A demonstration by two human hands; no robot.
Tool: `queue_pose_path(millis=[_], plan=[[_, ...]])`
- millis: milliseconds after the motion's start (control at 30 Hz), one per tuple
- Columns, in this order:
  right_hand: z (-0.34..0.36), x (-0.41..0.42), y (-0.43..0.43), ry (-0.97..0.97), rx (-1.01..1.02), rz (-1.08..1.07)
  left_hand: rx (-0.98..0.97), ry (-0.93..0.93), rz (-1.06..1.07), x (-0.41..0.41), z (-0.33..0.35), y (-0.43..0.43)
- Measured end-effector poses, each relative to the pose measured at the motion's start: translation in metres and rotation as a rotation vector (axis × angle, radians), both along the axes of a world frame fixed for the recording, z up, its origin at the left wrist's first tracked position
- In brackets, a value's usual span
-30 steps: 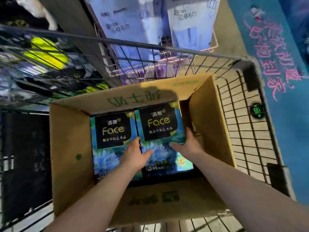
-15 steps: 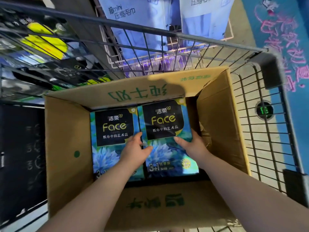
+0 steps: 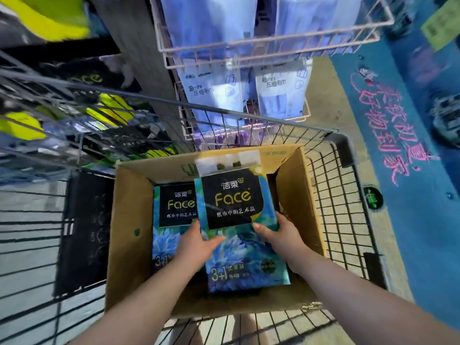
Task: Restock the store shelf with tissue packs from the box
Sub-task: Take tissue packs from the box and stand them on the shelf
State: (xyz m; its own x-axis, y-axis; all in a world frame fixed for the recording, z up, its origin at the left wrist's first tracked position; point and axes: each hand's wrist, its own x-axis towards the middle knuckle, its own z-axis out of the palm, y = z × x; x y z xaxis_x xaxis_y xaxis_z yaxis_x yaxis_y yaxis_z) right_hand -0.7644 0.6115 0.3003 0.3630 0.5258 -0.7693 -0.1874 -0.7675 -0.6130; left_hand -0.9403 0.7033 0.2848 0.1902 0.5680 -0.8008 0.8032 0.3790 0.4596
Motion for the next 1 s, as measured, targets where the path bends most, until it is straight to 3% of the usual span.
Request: queue_pose_path(millis=[567, 800, 1000], plan=[[0.163, -0.053, 0.047, -0.016, 0.307, 0.198, 0.417, -0.088, 0.233, -0.07, 0.187, 0.003], [0.235, -0.101, 0.079, -0.017, 0.49, 0.428, 0.598, -0.097, 0.448, -0.124, 0.254, -0.003], [0.291, -0.168, 0.093, -0.051, 0.638, 0.597, 0.776, -0.083, 0.51, -0.195, 0.313, -0.018]])
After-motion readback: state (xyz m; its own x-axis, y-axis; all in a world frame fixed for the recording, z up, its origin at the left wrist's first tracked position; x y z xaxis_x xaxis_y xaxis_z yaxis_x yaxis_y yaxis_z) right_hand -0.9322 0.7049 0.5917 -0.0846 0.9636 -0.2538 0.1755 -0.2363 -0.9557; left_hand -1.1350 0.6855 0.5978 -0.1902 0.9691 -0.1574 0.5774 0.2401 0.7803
